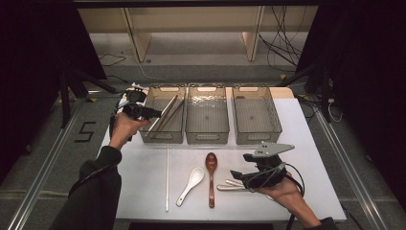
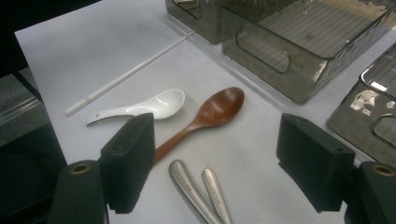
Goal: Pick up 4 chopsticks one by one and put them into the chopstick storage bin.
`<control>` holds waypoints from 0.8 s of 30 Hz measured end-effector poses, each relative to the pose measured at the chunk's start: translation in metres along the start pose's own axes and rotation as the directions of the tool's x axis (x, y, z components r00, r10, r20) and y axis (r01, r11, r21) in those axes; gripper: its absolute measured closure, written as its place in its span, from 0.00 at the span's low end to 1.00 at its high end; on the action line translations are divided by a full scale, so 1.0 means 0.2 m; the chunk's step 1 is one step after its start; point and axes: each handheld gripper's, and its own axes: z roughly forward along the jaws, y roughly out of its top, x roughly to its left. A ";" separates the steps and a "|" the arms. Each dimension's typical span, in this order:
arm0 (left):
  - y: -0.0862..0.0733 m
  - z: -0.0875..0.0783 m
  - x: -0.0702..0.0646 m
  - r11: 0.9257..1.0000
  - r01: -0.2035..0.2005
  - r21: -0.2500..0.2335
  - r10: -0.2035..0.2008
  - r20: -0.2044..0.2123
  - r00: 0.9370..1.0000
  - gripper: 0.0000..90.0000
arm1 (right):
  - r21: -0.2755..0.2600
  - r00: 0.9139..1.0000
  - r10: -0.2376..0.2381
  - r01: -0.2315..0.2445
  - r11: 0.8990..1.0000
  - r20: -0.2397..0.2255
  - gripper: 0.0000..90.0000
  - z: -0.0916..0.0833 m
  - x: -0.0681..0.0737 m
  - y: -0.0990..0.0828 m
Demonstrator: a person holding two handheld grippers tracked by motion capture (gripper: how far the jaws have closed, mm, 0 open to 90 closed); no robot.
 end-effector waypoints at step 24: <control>-0.43 0.01 -0.28 0.954 -0.123 0.275 0.096 0.110 0.989 0.26 | -0.002 1.000 -0.006 0.006 1.000 0.004 0.32 0.00 0.01 0.00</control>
